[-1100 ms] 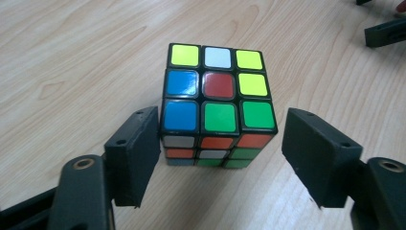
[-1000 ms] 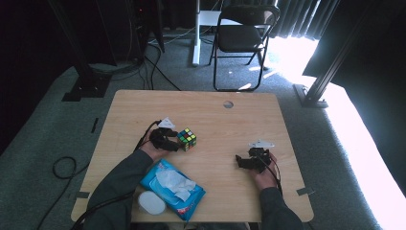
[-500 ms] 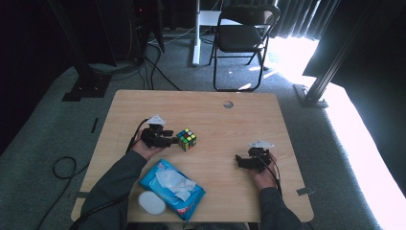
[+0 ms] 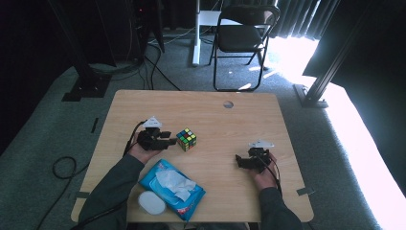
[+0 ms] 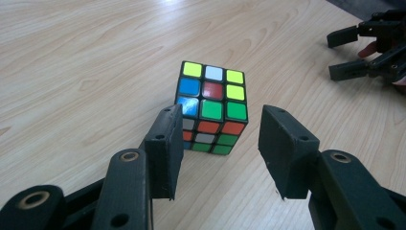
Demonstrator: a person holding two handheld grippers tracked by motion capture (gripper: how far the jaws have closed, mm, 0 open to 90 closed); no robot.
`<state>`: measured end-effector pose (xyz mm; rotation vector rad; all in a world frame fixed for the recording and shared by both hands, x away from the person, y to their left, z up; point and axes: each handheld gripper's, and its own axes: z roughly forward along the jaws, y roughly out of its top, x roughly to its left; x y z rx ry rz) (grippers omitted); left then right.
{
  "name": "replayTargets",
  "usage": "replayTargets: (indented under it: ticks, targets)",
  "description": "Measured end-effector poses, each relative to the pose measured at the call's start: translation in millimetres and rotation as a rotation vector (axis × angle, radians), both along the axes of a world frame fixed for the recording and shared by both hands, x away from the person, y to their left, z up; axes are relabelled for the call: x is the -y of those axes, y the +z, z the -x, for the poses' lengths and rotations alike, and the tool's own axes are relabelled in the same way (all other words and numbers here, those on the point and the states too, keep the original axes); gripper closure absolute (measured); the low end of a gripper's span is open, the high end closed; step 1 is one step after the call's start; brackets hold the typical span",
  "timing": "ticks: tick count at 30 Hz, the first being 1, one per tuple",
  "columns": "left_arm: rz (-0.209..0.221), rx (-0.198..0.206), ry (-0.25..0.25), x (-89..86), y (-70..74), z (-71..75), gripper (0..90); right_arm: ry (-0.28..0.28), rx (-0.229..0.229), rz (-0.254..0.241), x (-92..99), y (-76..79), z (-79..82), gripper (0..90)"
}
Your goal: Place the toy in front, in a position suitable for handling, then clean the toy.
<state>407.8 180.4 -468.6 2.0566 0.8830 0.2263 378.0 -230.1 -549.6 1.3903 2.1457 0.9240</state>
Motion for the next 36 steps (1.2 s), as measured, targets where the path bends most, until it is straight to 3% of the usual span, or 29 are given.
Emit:
replayTargets:
  ticks: [4, 8, 16, 24, 36]
  targets:
    - [-0.035, 0.025, 0.003, -2.3, 2.0, 6.4, 50.5, 0.000, 0.000, 0.000, 0.0, 0.0, 0.0, 13.0]
    - [-0.013, 0.008, -0.019, -7.3, 2.8, 11.1, 49.9, 0.000, 0.000, 0.000, 0.0, 0.0, 0.0, 13.0]
    - [-0.007, 0.016, -0.035, -10.5, 7.4, 24.9, 47.5, 0.000, 0.000, 0.000, 0.0, 0.0, 0.0, 12.9]
    - [-0.012, 0.009, -0.031, -13.1, 8.8, 32.9, 44.8, 0.000, 0.001, 0.000, 0.0, 0.0, 0.0, 13.0]
    - [0.034, 0.033, -0.028, -25.0, 12.2, 50.8, 44.1, 0.000, 0.000, 0.000, 0.0, 0.0, 0.0, 13.0]
